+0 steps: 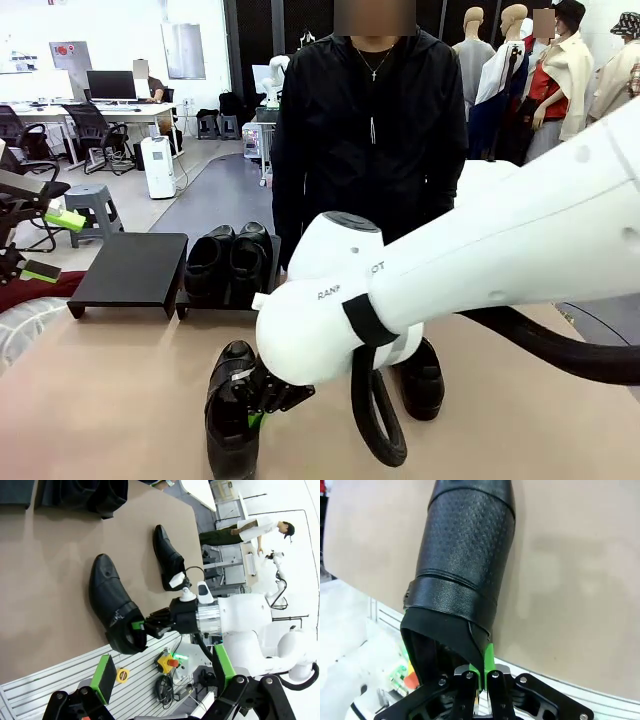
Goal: Organize the shoes by placing them on the stand.
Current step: Pick up one Shoe and place it in the middle of the table.
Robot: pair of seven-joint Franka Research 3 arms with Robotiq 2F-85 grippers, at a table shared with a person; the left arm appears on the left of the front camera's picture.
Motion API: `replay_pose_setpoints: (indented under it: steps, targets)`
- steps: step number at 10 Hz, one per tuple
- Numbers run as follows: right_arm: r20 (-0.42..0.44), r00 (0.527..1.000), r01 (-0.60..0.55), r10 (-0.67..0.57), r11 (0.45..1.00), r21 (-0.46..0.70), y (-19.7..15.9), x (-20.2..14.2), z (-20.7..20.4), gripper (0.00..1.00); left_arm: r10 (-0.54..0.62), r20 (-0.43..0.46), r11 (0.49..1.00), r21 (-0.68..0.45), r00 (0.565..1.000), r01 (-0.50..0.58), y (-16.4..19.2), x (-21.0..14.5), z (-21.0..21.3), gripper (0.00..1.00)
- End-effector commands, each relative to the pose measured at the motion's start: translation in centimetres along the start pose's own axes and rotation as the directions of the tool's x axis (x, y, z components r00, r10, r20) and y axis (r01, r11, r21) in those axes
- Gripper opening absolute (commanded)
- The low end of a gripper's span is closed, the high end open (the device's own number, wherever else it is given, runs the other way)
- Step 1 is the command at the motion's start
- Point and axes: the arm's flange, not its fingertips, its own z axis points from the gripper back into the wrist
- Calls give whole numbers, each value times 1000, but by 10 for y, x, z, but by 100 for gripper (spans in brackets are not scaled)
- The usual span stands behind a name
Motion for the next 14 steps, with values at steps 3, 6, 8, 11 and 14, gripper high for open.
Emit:
replay_pose_setpoints:
  steps: [3,6,8,11,14]
  targets:
    - [-23,999,-33,33,999,-4,13,12,-5,52,-17,-1,1000,-19,1000,17,2,1,2,100]
    - [5,999,-32,31,998,48,1,12,15,100,-17,-1,1000,-19,1000,17,2,1,2,100]
    - [30,998,-49,46,994,102,-31,8,61,100,-17,-1,1000,-19,1000,17,2,1,2,100]
    - [-61,959,-276,277,961,14,-146,3,167,100,-17,-1,1000,-19,1000,17,2,1,2,100]
    - [-34,970,-228,240,950,215,-267,-1,274,100,-17,-1,1000,-19,1000,17,2,1,2,100]
